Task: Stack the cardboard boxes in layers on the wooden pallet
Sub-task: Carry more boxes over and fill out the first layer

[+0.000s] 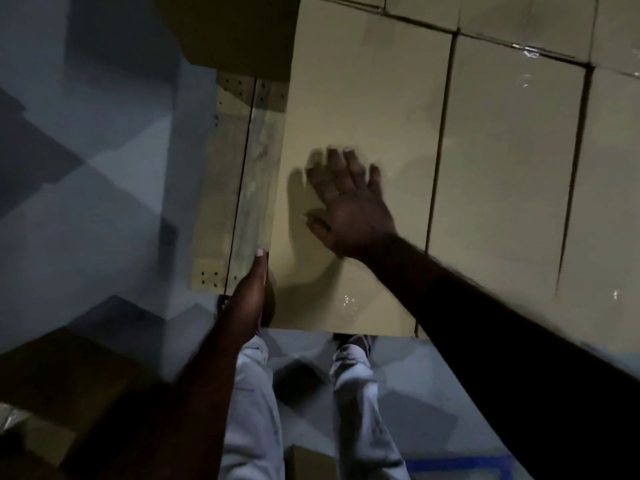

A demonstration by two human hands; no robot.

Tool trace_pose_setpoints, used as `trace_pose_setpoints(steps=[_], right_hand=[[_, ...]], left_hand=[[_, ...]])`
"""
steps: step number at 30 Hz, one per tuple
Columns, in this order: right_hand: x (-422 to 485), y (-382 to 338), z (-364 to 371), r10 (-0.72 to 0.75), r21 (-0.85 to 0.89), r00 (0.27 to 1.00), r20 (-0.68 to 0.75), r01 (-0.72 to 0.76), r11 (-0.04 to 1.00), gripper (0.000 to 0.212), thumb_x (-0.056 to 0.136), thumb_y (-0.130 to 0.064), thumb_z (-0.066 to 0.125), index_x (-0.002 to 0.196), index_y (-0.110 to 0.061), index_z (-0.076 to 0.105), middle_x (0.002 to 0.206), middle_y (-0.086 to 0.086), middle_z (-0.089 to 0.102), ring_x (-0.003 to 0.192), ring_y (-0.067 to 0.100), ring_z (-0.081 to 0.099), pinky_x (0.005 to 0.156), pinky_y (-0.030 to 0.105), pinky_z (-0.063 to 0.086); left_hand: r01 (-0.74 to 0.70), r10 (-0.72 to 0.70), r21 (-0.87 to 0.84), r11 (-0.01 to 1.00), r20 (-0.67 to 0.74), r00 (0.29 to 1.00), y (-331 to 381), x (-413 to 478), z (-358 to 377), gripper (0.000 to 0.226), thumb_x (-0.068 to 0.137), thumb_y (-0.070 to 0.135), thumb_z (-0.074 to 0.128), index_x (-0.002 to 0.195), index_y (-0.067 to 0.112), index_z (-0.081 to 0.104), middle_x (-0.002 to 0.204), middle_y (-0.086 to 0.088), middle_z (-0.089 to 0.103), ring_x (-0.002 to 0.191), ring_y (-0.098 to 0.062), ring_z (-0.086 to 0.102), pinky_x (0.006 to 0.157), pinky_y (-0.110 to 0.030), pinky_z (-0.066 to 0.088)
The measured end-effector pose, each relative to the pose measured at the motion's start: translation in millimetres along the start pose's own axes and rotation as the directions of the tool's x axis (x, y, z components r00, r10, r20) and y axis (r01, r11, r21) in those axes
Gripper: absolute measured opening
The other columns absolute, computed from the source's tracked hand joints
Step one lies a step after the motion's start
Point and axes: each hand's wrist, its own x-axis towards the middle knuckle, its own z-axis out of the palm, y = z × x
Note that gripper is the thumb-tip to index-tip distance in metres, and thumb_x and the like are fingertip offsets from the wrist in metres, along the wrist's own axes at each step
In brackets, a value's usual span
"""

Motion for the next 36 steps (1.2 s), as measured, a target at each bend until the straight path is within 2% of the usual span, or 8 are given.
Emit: trace_pose_setpoints(steps=[3, 7, 11, 13, 17, 21, 28, 36], right_hand=[[12.2, -24.6, 5.6, -0.206, -0.069, 0.976, 0.072, 0.211, 0.975, 0.075, 0.093, -0.062, 0.046, 0.158, -0.031, 0.022, 0.168, 0.013, 0.003, 0.153, 0.037, -0.003, 0.115, 0.067, 0.000], [18.6, -38.6, 12.5, -0.220, -0.144, 0.959, 0.181, 0.247, 0.958, 0.074, 0.095, -0.069, 0.036, 0.158, -0.036, 0.017, 0.168, 0.006, -0.010, 0.153, 0.032, -0.014, 0.114, 0.070, -0.007], [17.5, -40.3, 6.8, -0.190, -0.140, 0.957, 0.221, 0.224, 0.965, 0.075, 0.095, -0.070, 0.033, 0.158, -0.035, 0.016, 0.167, 0.004, -0.014, 0.153, 0.030, -0.017, 0.115, 0.071, -0.004], [19.2, -48.0, -2.9, -0.161, -0.137, 0.953, 0.256, 0.201, 0.970, 0.076, 0.095, -0.070, 0.033, 0.159, -0.032, 0.017, 0.168, 0.005, -0.011, 0.153, 0.031, -0.014, 0.115, 0.071, -0.003], [24.7, -66.8, -34.6, -0.112, -0.059, 0.973, 0.204, 0.127, 0.990, 0.072, 0.099, -0.064, 0.030, 0.159, -0.025, 0.020, 0.168, 0.009, 0.000, 0.154, 0.032, -0.004, 0.118, 0.066, 0.005], [17.0, -83.7, -79.9, -0.069, -0.007, 0.980, 0.187, 0.072, 0.997, 0.066, 0.102, -0.056, 0.033, 0.159, -0.024, 0.019, 0.168, 0.009, 0.004, 0.154, 0.030, -0.002, 0.120, 0.062, 0.007], [-54.4, -164.5, -193.4, -0.161, 0.094, 0.980, 0.115, 0.150, 0.984, 0.067, 0.100, -0.058, 0.034, 0.152, -0.016, 0.036, 0.154, 0.014, 0.040, 0.145, 0.033, 0.031, 0.113, 0.055, 0.030], [-141.8, -282.5, -277.4, -0.512, 0.307, 0.858, 0.043, 0.476, 0.824, 0.067, 0.099, -0.054, 0.045, 0.149, -0.009, 0.042, 0.149, 0.018, 0.048, 0.138, 0.035, 0.043, 0.110, 0.048, 0.039]], left_hand=[[-0.036, 0.036, -0.053, 0.998, 0.005, 0.999, -1.5, -2.3, 11.6, 0.082, 0.087, 0.078, 0.043, 0.145, 0.020, 0.046, 0.134, 0.011, 0.047, 0.123, -0.006, 0.039, 0.108, -0.025, 0.025], [-0.112, 0.111, -0.002, 0.994, -0.062, 0.992, 16.2, -33.0, 25.2, 0.050, 0.106, 0.048, 0.026, 0.148, 0.023, 0.037, 0.135, 0.005, 0.054, 0.114, -0.008, 0.039, 0.085, -0.015, 0.030], [-0.079, 0.098, 0.229, 0.970, -0.075, 0.992, 12.5, -7.4, 7.1, 0.074, 0.096, 0.068, 0.028, 0.132, 0.011, 0.061, 0.121, -0.017, 0.065, 0.110, -0.027, 0.057, 0.092, -0.033, 0.040], [-0.148, 0.180, 0.384, 0.912, -0.049, 0.982, 23.9, -3.9, -2.3, 0.062, 0.101, 0.059, 0.032, 0.122, 0.011, 0.065, 0.120, -0.016, 0.066, 0.109, -0.029, 0.060, 0.093, -0.032, 0.042], [-0.361, 0.453, 0.553, 0.751, -0.035, 0.891, 67.2, -13.3, -14.1, 0.048, 0.107, 0.035, 0.037, 0.152, 0.019, 0.036, 0.157, -0.004, 0.037, 0.143, -0.025, 0.036, 0.112, -0.029, 0.029], [-0.427, 0.526, 0.599, 0.677, 0.012, 0.851, 102.6, -58.9, -33.8, 0.059, 0.105, 0.030, 0.046, 0.158, 0.018, 0.022, 0.163, -0.005, 0.024, 0.149, -0.021, 0.026, 0.119, -0.031, 0.022], [-0.455, 0.646, 0.681, 0.574, -0.034, 0.763, 120.7, -242.6, -94.2, 0.064, 0.098, 0.033, 0.060, 0.153, 0.013, 0.034, 0.157, -0.006, 0.037, 0.142, -0.021, 0.038, 0.110, -0.020, 0.025], [-0.407, 0.553, 0.377, 0.832, -0.496, 0.669, 29.1, -424.9, -157.9, 0.057, 0.096, 0.042, 0.060, 0.147, 0.019, 0.047, 0.151, -0.001, 0.046, 0.136, -0.017, 0.045, 0.108, -0.022, 0.031]])
